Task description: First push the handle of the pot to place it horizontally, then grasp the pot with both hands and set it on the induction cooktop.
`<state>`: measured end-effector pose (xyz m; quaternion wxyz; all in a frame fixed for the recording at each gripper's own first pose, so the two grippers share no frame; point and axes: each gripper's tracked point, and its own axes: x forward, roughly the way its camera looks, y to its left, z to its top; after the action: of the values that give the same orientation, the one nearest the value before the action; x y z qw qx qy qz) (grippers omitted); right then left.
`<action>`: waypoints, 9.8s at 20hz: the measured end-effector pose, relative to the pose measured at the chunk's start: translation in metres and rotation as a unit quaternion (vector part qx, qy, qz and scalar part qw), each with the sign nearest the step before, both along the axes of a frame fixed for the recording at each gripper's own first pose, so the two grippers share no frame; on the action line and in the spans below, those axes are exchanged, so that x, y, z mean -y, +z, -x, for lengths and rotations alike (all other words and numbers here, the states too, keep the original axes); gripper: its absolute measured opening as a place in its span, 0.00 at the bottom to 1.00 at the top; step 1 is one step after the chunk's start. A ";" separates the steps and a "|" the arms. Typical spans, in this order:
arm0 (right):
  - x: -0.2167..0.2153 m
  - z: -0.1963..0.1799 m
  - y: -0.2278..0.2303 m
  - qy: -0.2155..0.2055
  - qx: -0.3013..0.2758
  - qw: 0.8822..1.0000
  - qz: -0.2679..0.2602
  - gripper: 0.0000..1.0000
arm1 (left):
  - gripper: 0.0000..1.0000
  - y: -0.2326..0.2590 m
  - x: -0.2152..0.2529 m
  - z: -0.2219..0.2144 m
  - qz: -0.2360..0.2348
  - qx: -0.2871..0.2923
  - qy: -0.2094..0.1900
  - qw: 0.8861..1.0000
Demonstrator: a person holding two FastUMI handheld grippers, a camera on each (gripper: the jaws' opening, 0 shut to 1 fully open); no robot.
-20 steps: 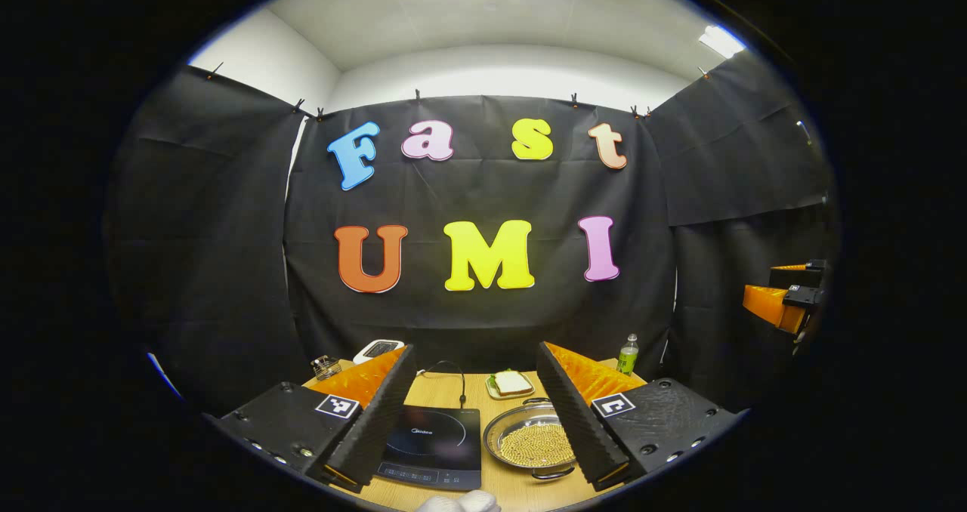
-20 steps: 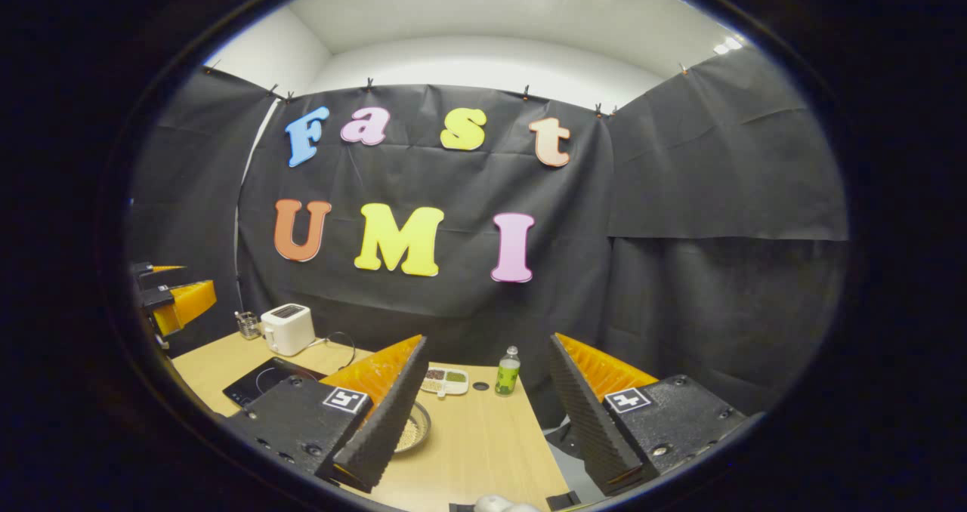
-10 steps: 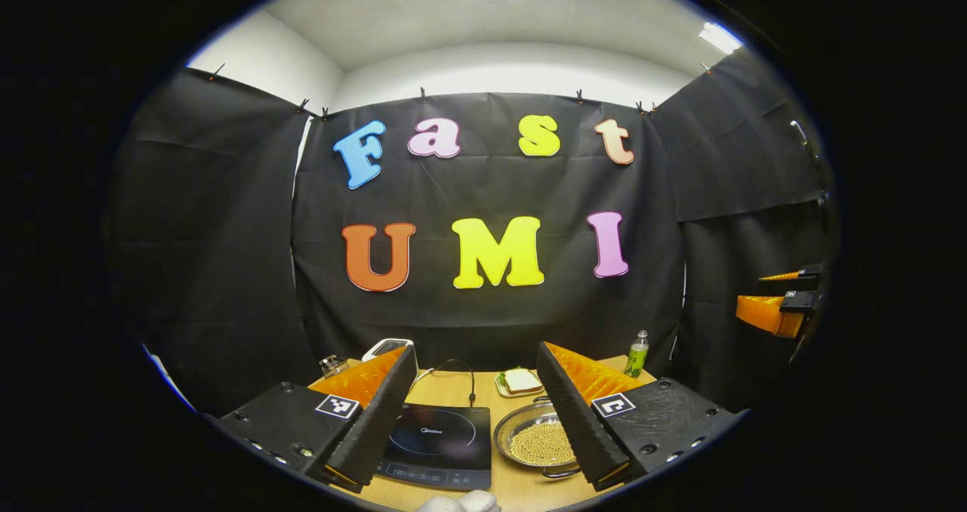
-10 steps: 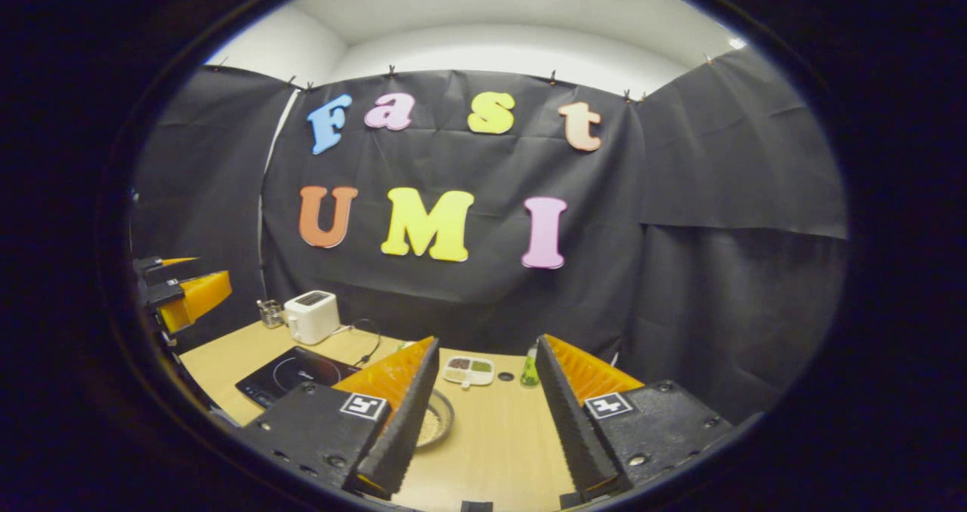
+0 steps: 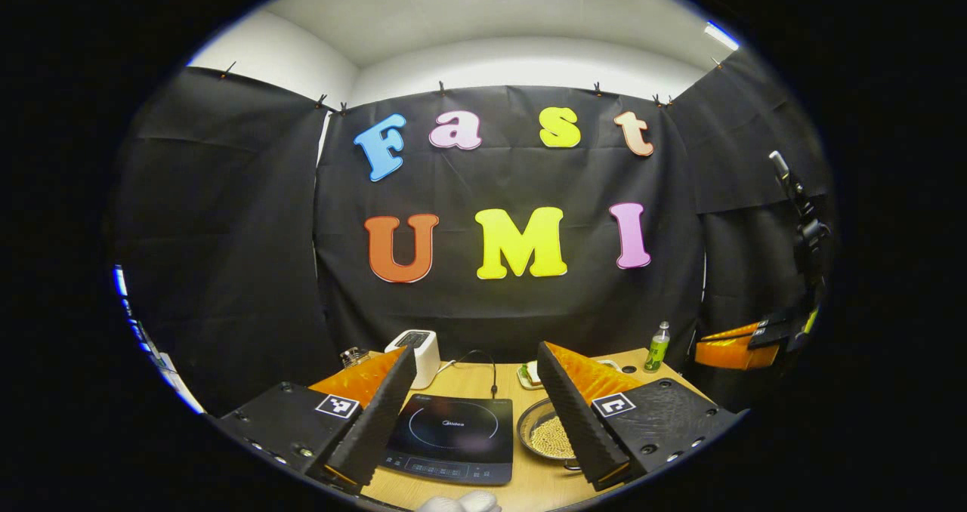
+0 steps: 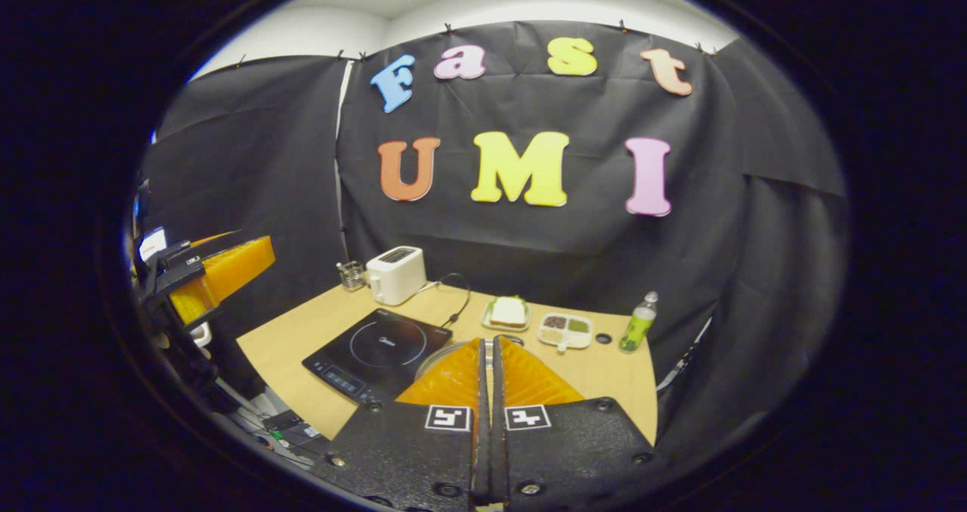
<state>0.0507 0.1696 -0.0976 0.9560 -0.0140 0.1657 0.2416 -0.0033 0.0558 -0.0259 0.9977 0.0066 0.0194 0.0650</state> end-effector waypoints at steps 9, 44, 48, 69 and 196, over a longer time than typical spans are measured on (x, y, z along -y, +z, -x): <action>-0.066 -0.008 -0.123 0.054 -0.137 0.988 0.041 0.01 | 0.96 -0.020 -0.021 0.006 0.007 -0.023 0.025 0.999; -0.081 -0.008 -0.287 0.054 -0.319 0.941 0.102 0.04 | 0.96 -0.057 -0.036 -0.026 0.018 -0.063 0.040 0.997; -0.061 -0.011 -0.291 0.033 -0.326 0.940 0.099 0.04 | 0.96 -0.060 -0.024 -0.035 0.018 -0.064 0.024 0.997; 0.041 -0.040 -0.294 -0.059 -0.328 0.937 0.108 0.04 | 0.96 -0.071 0.005 -0.074 0.033 -0.068 -0.020 0.997; -0.119 -0.151 -0.207 -0.090 -0.304 0.948 0.035 0.51 | 0.63 -0.294 -0.126 -0.169 0.043 -0.353 -0.021 0.934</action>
<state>0.2019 0.2883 -0.3050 0.8771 0.0420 0.4572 0.1412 0.1659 0.1817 -0.3194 0.9270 -0.0132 0.3731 0.0367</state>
